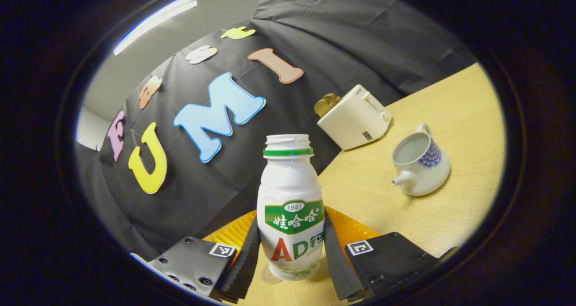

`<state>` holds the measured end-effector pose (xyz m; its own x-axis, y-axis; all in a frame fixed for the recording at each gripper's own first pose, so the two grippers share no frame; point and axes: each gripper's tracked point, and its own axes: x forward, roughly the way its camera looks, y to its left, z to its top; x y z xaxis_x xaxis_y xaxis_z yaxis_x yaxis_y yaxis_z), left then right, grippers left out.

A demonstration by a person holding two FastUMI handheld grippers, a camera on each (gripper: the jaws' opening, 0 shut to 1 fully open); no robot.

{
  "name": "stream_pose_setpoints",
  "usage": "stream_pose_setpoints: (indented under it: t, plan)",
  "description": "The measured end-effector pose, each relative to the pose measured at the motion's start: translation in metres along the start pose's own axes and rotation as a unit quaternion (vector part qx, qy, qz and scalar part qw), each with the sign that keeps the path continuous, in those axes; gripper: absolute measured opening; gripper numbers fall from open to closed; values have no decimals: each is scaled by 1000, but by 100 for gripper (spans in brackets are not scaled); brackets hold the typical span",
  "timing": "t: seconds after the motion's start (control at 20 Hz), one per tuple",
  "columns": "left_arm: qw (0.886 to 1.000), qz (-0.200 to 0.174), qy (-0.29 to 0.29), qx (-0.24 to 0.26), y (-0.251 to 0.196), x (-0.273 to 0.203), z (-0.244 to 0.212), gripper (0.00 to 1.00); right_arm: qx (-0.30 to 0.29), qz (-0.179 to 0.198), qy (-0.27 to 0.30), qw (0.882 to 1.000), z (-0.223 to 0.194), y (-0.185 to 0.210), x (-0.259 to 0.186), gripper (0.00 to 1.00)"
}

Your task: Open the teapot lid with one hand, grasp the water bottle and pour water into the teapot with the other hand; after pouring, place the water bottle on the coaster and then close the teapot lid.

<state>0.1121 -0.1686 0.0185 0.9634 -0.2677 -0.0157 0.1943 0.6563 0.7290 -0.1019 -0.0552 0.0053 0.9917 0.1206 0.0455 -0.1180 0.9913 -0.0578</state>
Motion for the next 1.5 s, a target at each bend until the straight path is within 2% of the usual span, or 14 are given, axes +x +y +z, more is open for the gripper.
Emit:
stream_pose_setpoints:
  t: [0.2,0.25,0.55,0.9,1.25,1.3,1.45,1.5]
  plan:
    - [999,1,1,54,-6,4,4,75,3,4,-8,1000,1,1,-4,7]
    - [998,-2,2,65,-9,5,5,80,6,7,-9,1000,1,2,-5,7]
    - [992,-14,-2,122,-21,10,13,80,8,3,-18,1000,5,-4,-11,7]
    - [980,-42,-1,194,-34,15,21,80,19,-16,-27,999,8,-26,-14,7]
    - [955,-70,8,288,-42,16,25,80,22,-18,-22,999,5,-29,-12,7]
    - [950,-71,8,305,-43,16,26,70,24,-18,-24,999,6,-30,-13,7]
    - [937,-69,1,343,-44,16,31,80,25,-21,-28,999,8,-31,-12,7]
    - [935,-72,0,347,-46,15,32,80,24,-21,-28,999,8,-31,-12,7]
